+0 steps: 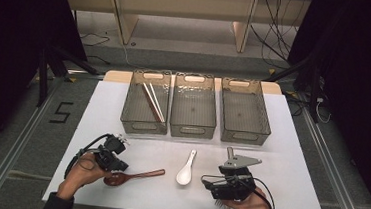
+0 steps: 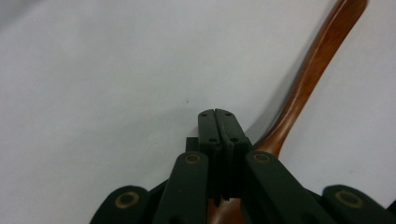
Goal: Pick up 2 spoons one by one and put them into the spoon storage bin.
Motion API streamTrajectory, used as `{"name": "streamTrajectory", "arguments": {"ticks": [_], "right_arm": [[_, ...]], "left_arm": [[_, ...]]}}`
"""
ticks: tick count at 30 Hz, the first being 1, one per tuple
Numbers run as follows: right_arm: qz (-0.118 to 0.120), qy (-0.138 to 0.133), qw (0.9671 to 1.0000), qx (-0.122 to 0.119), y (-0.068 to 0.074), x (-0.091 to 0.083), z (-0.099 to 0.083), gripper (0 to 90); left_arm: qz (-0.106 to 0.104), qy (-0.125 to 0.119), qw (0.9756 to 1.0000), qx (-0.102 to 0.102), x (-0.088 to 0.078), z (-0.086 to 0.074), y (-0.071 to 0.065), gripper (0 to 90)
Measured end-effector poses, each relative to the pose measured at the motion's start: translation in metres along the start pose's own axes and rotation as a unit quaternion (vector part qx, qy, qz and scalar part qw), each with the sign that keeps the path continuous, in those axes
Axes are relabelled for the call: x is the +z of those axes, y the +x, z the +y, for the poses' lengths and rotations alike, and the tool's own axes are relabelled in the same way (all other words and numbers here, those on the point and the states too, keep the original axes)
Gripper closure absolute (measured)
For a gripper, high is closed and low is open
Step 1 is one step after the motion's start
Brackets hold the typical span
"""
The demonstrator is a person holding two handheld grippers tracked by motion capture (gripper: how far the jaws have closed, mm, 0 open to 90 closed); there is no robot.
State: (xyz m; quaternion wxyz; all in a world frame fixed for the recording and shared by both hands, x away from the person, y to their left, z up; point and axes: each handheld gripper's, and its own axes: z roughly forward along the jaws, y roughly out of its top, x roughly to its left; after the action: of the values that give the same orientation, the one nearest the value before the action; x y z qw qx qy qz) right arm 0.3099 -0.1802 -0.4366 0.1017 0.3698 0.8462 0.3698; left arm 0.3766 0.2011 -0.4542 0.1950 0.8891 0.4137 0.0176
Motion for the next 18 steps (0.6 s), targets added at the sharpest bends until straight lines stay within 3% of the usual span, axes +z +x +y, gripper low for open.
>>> {"name": "streamTrajectory", "arguments": {"ticks": [2, 4, 9, 14, 18], "right_arm": [[0.001, 0.0, 1.0, 0.0, 0.0, 0.0, 0.0, 28.8], [0.001, 0.0, 1.0, 0.001, 0.0, 0.0, 0.0, 28.8], [0.001, 0.0, 1.0, 0.001, 0.0, -0.001, 0.0, 28.8], [0.0, -0.001, 1.0, 0.001, 0.0, -0.001, 0.0, 28.8], [0.0, 0.0, 1.0, 0.001, 0.0, -0.001, 0.0, 28.8]], "left_arm": [[-0.003, -0.007, 1.0, 0.004, -0.006, 0.002, -0.002, 79.7], [-0.012, -0.021, 0.9997, 0.011, -0.011, 0.004, -0.006, 65.8], [-0.01, -0.017, 0.9988, 0.046, -0.011, 0.008, -0.018, 40.9], [-0.002, -0.002, 0.9973, 0.073, -0.004, 0.009, -0.026, 32.1], [0.0, 0.017, 0.9957, 0.092, 0.002, 0.009, -0.028, 30.7]]}}
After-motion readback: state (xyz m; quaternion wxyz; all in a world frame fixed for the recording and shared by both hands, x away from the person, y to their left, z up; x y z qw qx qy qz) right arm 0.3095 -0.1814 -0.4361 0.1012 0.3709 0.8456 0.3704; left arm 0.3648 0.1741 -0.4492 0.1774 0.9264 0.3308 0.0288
